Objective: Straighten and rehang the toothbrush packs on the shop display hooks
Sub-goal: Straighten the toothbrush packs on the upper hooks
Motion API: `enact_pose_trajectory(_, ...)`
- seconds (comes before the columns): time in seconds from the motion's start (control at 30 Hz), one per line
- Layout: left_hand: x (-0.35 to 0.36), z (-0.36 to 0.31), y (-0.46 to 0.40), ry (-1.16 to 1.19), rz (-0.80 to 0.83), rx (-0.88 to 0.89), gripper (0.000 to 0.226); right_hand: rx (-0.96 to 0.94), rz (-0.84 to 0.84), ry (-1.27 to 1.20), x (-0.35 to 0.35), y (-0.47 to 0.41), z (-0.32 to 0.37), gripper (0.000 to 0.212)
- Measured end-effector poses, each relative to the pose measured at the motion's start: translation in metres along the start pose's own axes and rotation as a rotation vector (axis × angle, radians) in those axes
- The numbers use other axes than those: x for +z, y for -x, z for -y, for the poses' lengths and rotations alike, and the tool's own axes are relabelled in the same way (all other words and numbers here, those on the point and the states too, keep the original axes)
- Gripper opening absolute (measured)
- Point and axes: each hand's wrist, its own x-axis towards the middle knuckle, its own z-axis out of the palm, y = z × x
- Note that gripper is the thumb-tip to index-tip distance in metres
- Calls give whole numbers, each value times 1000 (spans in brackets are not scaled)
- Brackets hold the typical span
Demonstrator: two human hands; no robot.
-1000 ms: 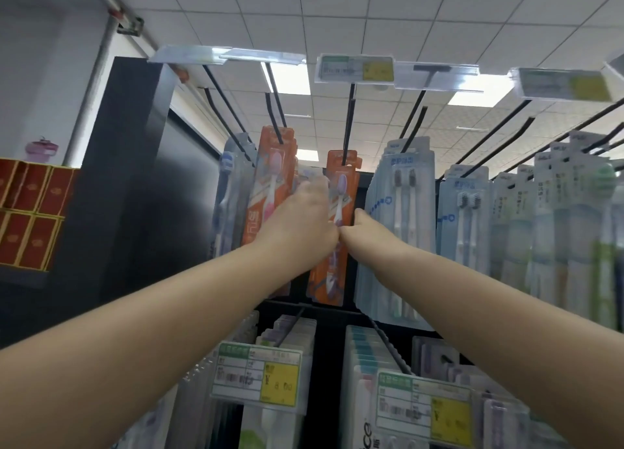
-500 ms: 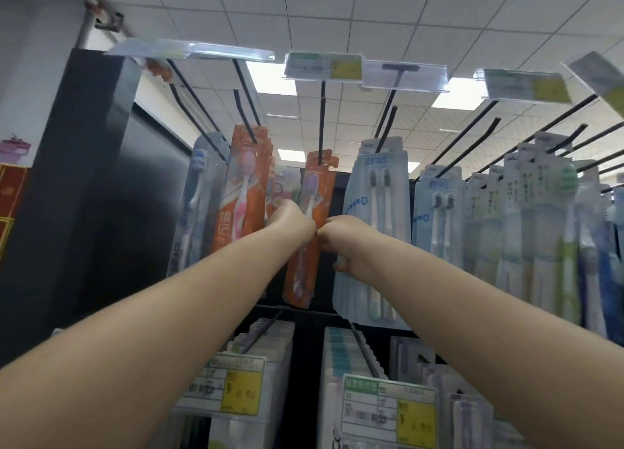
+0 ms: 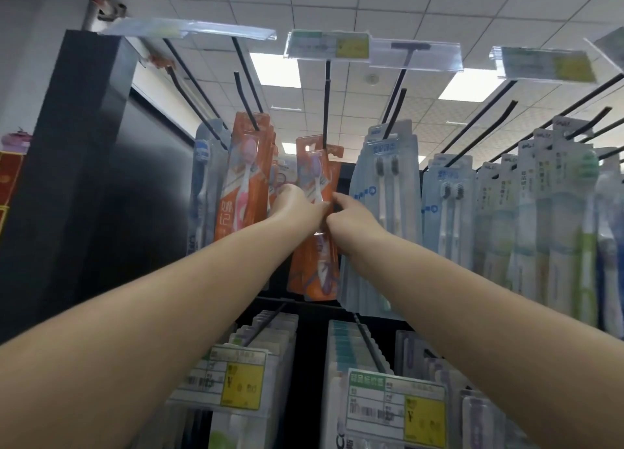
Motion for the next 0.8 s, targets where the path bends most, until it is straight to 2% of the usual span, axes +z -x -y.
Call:
enact_pose_trajectory(0.17, 1, 2, 1, -13, -37, -19, 44, -26, 14, 57, 1, -1, 0, 61)
enact_pose_trajectory(0.23, 0, 4, 2, -24, -50, -7, 40, -43, 19, 51, 1, 1, 0, 61)
enact_pose_trajectory(0.33, -1, 7, 7, -48, -51, 36, 38, -68, 41, 68, 1, 9, -4, 50)
enact_pose_trajectory(0.5, -6, 14, 24, -54, -58, 100, 53, -163, 78, 40, -2, 29, -11, 51)
enact_pose_trajectory(0.67, -19, 3, 52, 18, -67, 114, 46, -238, 63, -49, -3, 48, -8, 43)
enact_pose_trajectory(0.8, -31, 6, 65, 132, -113, 188, 42, -301, 68, -106, 1, 60, -6, 53)
